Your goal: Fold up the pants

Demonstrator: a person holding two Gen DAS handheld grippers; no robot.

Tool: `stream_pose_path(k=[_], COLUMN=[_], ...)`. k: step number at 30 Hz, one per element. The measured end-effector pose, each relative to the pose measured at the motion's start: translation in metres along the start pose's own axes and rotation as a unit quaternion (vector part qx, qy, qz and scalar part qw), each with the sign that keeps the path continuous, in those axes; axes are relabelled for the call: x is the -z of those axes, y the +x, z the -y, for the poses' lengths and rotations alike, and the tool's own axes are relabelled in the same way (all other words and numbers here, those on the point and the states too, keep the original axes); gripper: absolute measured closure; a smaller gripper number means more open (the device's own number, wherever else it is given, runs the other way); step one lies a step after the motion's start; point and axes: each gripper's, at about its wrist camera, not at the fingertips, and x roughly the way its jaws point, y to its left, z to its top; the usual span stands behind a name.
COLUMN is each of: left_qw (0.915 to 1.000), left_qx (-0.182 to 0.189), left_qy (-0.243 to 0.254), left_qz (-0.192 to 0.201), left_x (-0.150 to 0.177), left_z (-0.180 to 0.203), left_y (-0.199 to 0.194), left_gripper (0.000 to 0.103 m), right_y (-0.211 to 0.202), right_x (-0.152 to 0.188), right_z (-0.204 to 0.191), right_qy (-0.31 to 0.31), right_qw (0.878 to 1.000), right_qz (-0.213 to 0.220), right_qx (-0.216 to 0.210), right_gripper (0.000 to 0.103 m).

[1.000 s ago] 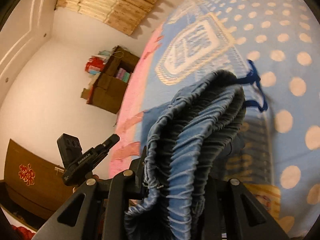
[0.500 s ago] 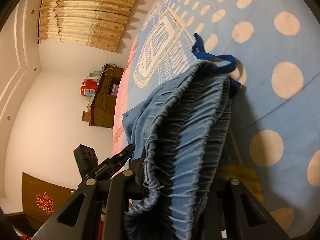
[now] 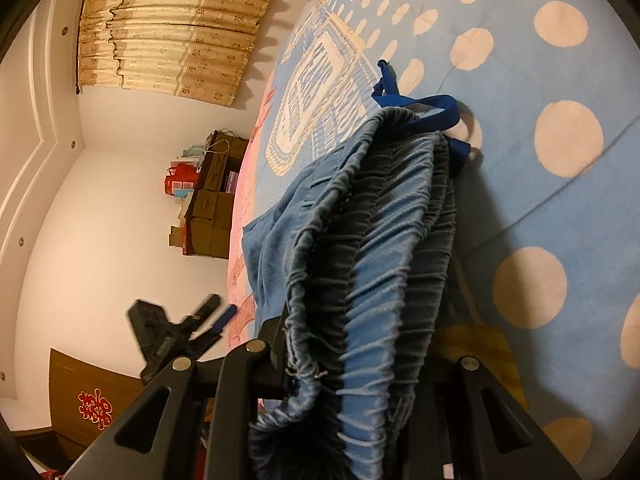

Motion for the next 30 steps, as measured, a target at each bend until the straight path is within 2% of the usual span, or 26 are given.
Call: stream_pose_path(k=[2,4,5,6,8,9,10,13,15,17,20,23,26,28,30], left_qw=[0.9998,0.9994,0.9995,0.9997,0.9982,0.9979,0.9976,0.9906,0.9886,0.9899,0.9894,0.9855,0.9797,0.9743,0.9727], left_qx=[-0.006,-0.033,-0.021,0.007,0.045,0.049,0.060,0.125,0.136,0.134,0.137,0.140,0.130,0.114,0.094], left_qy=[-0.008,0.014,0.021,0.023,0.036,0.038,0.029,-0.052,-0.065,-0.046,-0.017,-0.007,0.006,0.030,0.043], left_qz=[-0.019,-0.001,-0.002,-0.010,-0.019,-0.020,-0.020,-0.015,-0.006,0.009,0.045,0.096,0.152,0.192,0.208], left_x=[0.007,0.014,0.017,0.022,0.028,0.029,0.029,0.028,0.023,0.014,-0.011,-0.058,-0.109,-0.142,-0.162], left_z=[0.002,0.016,0.023,0.028,0.043,0.046,0.045,0.023,0.021,0.028,0.040,0.042,0.039,0.040,0.035], left_y=[0.021,0.025,0.026,0.028,0.028,0.028,0.030,0.029,0.023,0.009,-0.017,-0.047,-0.077,-0.090,-0.086], left_gripper=[0.016,0.016,0.020,0.024,0.057,0.067,0.087,0.091,0.091,0.092,0.092,0.092,0.091,0.090,0.090], right_y=[-0.001,-0.002,-0.002,-0.002,-0.002,-0.002,-0.002,-0.004,-0.004,-0.003,-0.002,0.004,0.014,0.025,0.042], right_x=[0.001,0.003,0.004,0.004,0.004,0.003,0.003,0.004,0.005,0.001,-0.021,-0.057,-0.101,-0.126,-0.148], right_z=[0.000,-0.001,-0.001,0.000,0.003,0.003,0.004,0.001,-0.011,-0.031,-0.067,-0.123,-0.179,-0.202,-0.217], right_qy=[-0.004,-0.008,-0.008,-0.006,0.003,0.006,0.007,-0.006,-0.034,-0.063,-0.087,-0.147,-0.212,-0.234,-0.264], right_qw=[1.000,1.000,1.000,1.000,1.000,1.000,1.000,1.000,0.999,0.997,0.996,0.989,0.977,0.971,0.962], right_qz=[0.002,0.002,0.002,0.002,0.002,0.002,0.003,0.008,0.007,-0.001,0.001,0.011,0.035,0.053,0.069], right_qx=[0.003,0.004,0.004,0.002,-0.006,-0.008,-0.008,0.003,0.028,0.038,0.017,0.005,-0.011,-0.021,-0.019], right_gripper=[0.077,0.077,0.077,0.077,0.077,0.077,0.077,0.077,0.077,0.078,0.078,0.078,0.078,0.078,0.078])
